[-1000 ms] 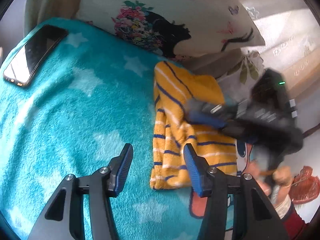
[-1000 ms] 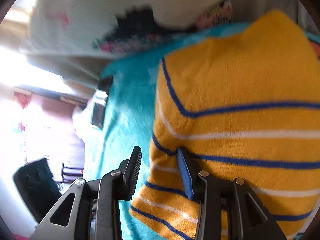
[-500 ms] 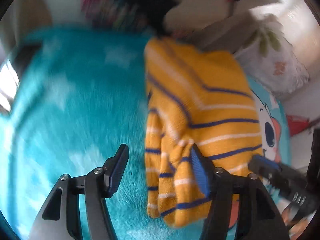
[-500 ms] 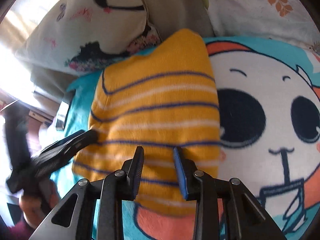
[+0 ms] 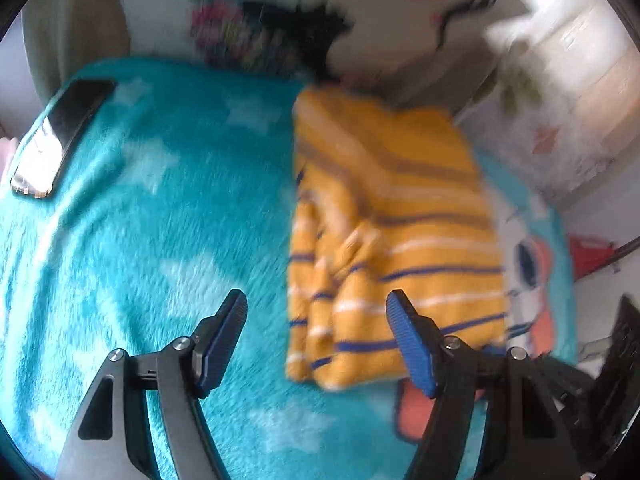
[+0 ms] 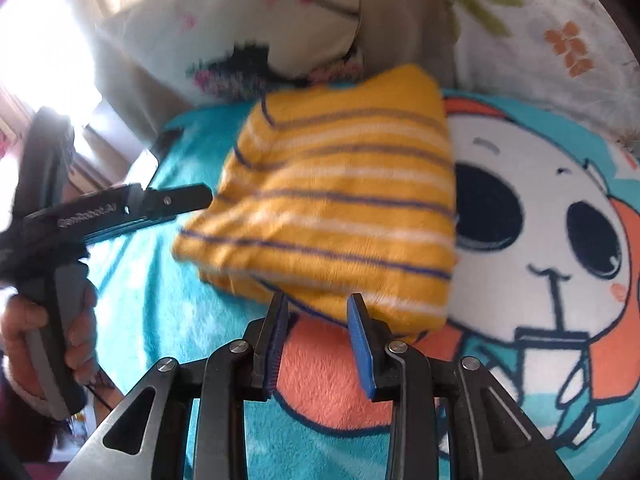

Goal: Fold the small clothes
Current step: 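Withdraw both tools from the folded sweater rectangle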

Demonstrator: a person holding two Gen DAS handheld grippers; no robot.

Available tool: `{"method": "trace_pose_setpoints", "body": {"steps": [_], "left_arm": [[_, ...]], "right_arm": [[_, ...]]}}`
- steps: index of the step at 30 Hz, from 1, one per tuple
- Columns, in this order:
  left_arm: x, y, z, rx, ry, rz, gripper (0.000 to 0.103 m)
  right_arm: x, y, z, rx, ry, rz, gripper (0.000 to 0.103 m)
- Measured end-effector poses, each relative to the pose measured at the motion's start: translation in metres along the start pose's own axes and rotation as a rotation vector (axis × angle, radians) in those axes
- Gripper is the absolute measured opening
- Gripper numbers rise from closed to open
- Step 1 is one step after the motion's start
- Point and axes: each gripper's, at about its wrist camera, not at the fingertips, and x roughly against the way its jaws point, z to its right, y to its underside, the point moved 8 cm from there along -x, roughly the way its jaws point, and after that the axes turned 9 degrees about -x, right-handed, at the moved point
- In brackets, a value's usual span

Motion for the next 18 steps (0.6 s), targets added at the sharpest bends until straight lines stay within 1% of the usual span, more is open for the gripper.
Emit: {"method": "trace_pose_setpoints", "body": {"steps": [1, 2, 3, 5, 7, 8, 9, 12, 14, 16, 18], "left_arm": [[-0.007, 0.006, -0.004, 0.021, 0.001, -0.033, 0.071], [-0.011, 0.009, -0.007, 0.054, 0.016, -0.050, 0.071], [-0.009, 0.012, -0.010, 0.087, 0.030, -0.053, 0.071], [0.005, 0.014, -0.014, 0.113, 0.038, -0.018, 0.071], [0.020, 0.017, -0.016, 0.110, 0.015, 0.014, 0.071], [0.029, 0.020, -0.017, 0.112, 0.005, 0.031, 0.071], [0.038, 0.023, -0.016, 0.116, -0.006, 0.052, 0.071], [0.064, 0.030, -0.009, 0.120, -0.062, 0.109, 0.071], [0.077, 0.034, 0.002, 0.110, -0.108, 0.141, 0.073], [0.084, 0.037, 0.015, 0.095, -0.144, 0.160, 0.073], [0.090, 0.044, 0.031, 0.074, -0.173, 0.172, 0.073]], "right_arm": [[-0.006, 0.001, 0.005, -0.013, 0.015, -0.004, 0.033], [-0.013, 0.000, 0.013, -0.051, 0.003, -0.014, 0.032], [-0.018, -0.002, 0.015, -0.085, -0.018, -0.024, 0.032], [-0.013, -0.004, 0.020, -0.138, -0.080, -0.031, 0.033], [-0.002, -0.004, 0.021, -0.113, -0.094, -0.010, 0.043], [0.003, -0.003, 0.022, -0.097, -0.086, -0.001, 0.052], [0.008, -0.001, 0.027, -0.079, -0.068, 0.009, 0.057], [0.015, 0.008, 0.045, -0.073, -0.032, 0.005, 0.058], [0.019, 0.015, 0.061, -0.101, -0.035, -0.003, 0.058], [0.022, 0.021, 0.076, -0.119, -0.028, -0.009, 0.058], [0.029, 0.028, 0.089, -0.110, -0.007, -0.006, 0.059]]}}
